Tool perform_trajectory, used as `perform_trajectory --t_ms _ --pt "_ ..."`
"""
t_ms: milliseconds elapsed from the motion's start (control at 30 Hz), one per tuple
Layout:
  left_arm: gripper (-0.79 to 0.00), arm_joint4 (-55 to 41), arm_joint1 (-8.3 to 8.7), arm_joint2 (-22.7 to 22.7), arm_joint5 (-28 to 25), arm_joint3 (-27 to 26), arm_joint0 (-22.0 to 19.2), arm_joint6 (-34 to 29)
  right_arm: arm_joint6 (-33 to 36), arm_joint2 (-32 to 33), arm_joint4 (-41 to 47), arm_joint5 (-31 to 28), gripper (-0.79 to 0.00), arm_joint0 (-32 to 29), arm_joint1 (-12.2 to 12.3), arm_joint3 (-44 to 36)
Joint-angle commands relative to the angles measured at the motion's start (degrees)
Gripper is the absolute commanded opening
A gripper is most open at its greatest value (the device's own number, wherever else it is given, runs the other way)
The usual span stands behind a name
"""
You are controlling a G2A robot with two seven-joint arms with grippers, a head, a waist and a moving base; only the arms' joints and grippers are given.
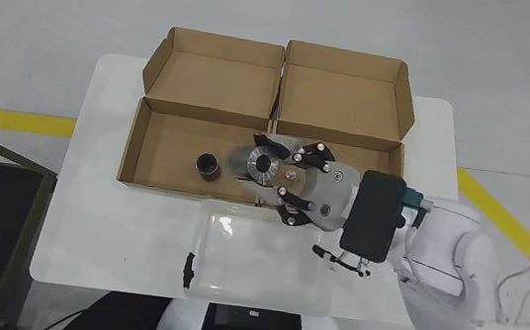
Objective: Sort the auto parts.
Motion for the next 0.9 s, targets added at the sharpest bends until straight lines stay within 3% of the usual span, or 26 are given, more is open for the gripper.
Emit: perform_trajectory --t_ms 0,300,867 --pt "0.0 0.0 0.0 0.0 0.0 0.0 0.0 0.0 -0.1 -0.1 0.1 -0.1 -0.785 0.1 0.0 0.4" --pt "0.0 0.0 0.0 0.0 0.0 0.0 0.0 0.0 0.1 -1.5 -0.6 -0.2 -0.785 0.8 0.1 2.7" --pt "0.0 0.0 0.0 0.0 0.0 0.0 0.0 0.0 7.2 -12.8 -3.8 0.7 -0.785 6.3 -1.1 14.6"
